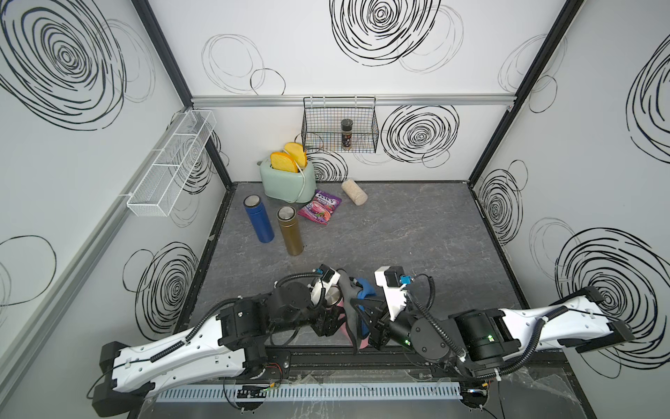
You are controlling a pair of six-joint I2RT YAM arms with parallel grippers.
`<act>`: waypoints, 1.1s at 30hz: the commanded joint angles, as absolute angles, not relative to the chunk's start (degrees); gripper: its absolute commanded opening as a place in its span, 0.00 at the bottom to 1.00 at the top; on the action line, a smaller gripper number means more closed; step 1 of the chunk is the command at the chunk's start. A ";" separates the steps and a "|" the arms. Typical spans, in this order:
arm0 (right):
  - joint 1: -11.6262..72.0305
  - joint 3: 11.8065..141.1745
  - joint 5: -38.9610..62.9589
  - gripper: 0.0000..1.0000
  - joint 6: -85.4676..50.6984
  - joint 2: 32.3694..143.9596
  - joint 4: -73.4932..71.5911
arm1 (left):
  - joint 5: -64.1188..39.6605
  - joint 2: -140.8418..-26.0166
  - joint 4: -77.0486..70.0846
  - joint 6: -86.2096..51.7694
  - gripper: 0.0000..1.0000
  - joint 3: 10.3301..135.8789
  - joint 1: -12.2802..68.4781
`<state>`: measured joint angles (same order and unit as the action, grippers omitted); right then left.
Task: Wipe the surface of the thermos
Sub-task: Wipe the dirt from the surface of the thermos.
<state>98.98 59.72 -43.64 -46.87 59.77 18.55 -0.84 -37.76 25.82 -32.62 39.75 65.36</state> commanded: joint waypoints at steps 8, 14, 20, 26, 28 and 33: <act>103.97 50.41 -50.56 0.00 -64.34 65.98 28.47 | -4.44 -33.74 23.61 -33.62 0.00 42.01 59.76; 108.90 72.84 -64.12 0.00 -54.64 75.92 41.70 | -9.38 -36.65 22.11 -33.79 0.00 41.13 58.67; 111.11 79.65 -72.36 0.00 -61.64 84.06 54.56 | -8.77 -35.50 22.66 -34.98 0.00 42.33 58.62; 113.56 66.70 -68.44 0.00 -97.46 85.88 71.62 | -8.67 -35.83 24.80 -34.23 0.00 44.33 58.54; 115.06 68.45 -68.96 0.00 -102.82 88.84 77.19 | -9.01 -36.93 24.25 -34.27 0.00 44.64 58.38; 113.83 82.02 -74.78 0.00 -86.67 94.59 77.29 | -11.99 -41.67 22.30 -35.06 0.00 46.49 58.27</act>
